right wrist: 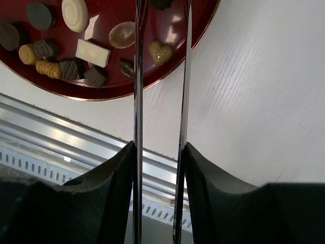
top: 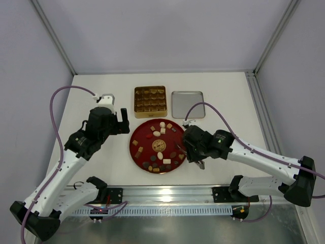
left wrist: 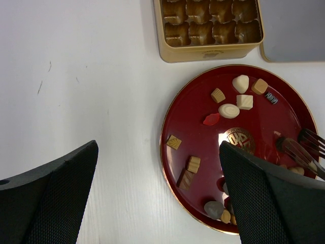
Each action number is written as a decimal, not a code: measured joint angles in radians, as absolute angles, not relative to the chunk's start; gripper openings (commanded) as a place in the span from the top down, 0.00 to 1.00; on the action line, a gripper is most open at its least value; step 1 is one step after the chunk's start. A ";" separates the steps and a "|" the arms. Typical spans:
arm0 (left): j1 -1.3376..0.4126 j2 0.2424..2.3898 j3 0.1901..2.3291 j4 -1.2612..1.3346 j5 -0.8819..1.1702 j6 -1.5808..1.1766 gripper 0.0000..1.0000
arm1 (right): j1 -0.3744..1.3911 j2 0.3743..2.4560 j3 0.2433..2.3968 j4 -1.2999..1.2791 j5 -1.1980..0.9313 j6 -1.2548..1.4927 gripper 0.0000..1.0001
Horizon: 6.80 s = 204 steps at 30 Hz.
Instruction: Pack the chocolate
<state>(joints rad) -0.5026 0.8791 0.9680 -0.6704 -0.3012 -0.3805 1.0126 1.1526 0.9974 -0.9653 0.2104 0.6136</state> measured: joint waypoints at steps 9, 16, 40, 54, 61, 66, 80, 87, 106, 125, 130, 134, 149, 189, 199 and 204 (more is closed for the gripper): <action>-0.503 0.884 0.968 -0.671 -0.296 -0.381 0.00 | 1.013 1.185 0.976 -0.940 0.189 0.613 0.56; -0.503 0.884 0.968 -0.671 -0.296 -0.381 0.00 | 1.013 1.205 0.976 -0.923 0.176 0.612 0.56; -0.503 0.888 0.968 -0.671 -0.295 -0.381 0.00 | 1.013 1.230 1.085 -0.966 0.203 0.591 0.67; -0.503 0.888 0.968 -0.671 -0.296 -0.381 0.00 | 1.009 1.317 1.179 -0.940 0.215 0.547 0.66; -0.503 0.888 0.968 -0.671 -0.296 -0.381 0.00 | 0.963 1.378 1.258 -0.892 0.206 0.509 0.66; -0.503 0.888 0.968 -0.671 -0.296 -0.381 0.00 | 0.901 1.444 1.334 -0.847 0.192 0.468 0.67; -0.503 0.902 0.968 -0.671 -0.295 -0.381 0.00 | 0.728 1.784 1.724 -0.732 0.168 0.314 0.67; -0.503 0.904 0.968 -0.671 -0.295 -0.381 0.00 | 0.682 1.946 1.856 -0.692 0.149 0.289 0.66; -0.503 0.916 0.968 -0.671 -0.289 -0.381 0.00 | 0.647 2.091 1.923 -0.642 0.128 0.271 0.62; -0.503 0.916 0.968 -0.671 -0.287 -0.381 0.00 | 0.647 2.104 1.982 -0.651 0.129 0.264 0.56; -0.503 0.916 0.968 -0.671 -0.287 -0.381 0.00 | 0.648 2.073 1.937 -0.659 0.130 0.264 0.56; -0.503 0.916 0.968 -0.671 -0.287 -0.381 0.00 | 0.660 1.921 1.751 -0.661 0.133 0.269 0.56; -0.503 0.916 0.968 -0.671 -0.286 -0.382 0.00 | 0.882 1.365 1.249 -0.710 0.189 0.372 0.56; -0.503 0.917 0.968 -0.671 -0.284 -0.384 0.00 | 0.911 1.507 1.150 -0.680 0.169 0.422 0.56; -0.503 0.919 0.968 -0.671 -0.284 -0.384 0.00 | 0.913 1.507 1.150 -0.681 0.169 0.422 0.66; -0.503 0.919 0.968 -0.671 -0.284 -0.384 0.00 | 0.913 1.506 1.153 -0.682 0.170 0.422 0.68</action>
